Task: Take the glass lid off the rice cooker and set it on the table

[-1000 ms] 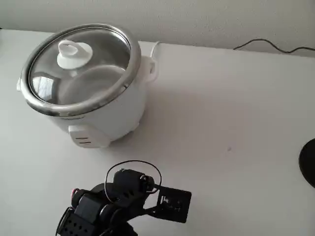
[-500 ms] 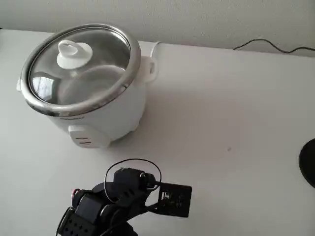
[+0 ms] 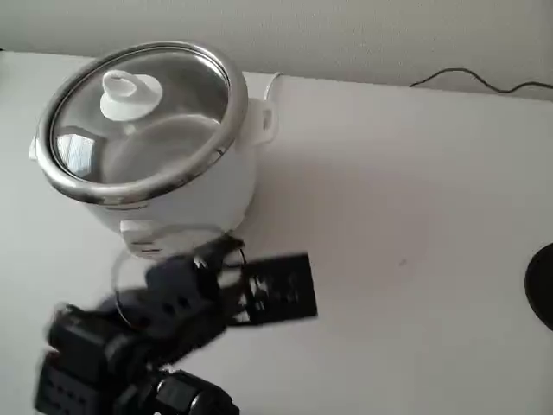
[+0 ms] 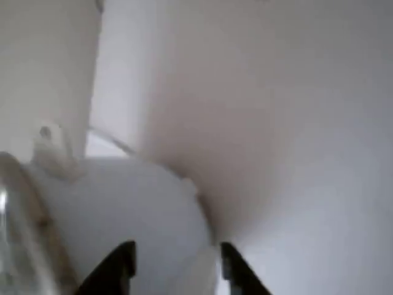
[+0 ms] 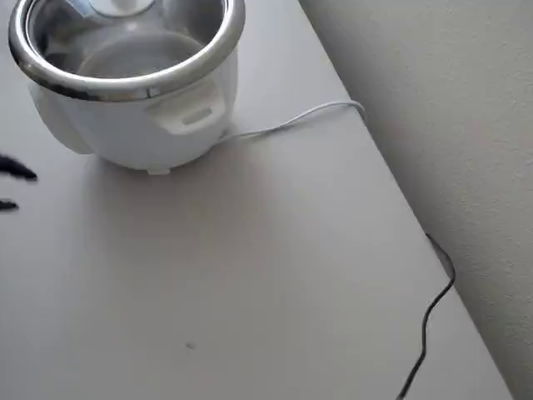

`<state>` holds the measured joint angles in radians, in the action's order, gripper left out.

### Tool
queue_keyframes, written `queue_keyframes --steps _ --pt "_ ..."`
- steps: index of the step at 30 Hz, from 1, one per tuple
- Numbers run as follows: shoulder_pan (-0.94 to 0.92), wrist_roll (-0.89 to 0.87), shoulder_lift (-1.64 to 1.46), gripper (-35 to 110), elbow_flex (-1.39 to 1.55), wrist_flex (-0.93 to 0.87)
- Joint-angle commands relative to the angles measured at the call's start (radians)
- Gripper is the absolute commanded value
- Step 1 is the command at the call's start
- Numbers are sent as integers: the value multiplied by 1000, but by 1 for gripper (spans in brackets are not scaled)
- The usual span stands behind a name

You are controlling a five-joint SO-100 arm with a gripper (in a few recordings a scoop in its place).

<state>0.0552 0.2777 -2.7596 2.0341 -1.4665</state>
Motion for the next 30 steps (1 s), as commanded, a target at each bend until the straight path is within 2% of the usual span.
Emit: queue_keyframes --steps 1,5,8,19,30 --pt "89 -63 328 19 -617 -66" --pt "173 -133 561 20 -953 -74" --pt "262 -192 672 23 -1083 -37" --pt "568 -305 828 28 -1085 209" --pt "615 -357 971 28 -1152 291"
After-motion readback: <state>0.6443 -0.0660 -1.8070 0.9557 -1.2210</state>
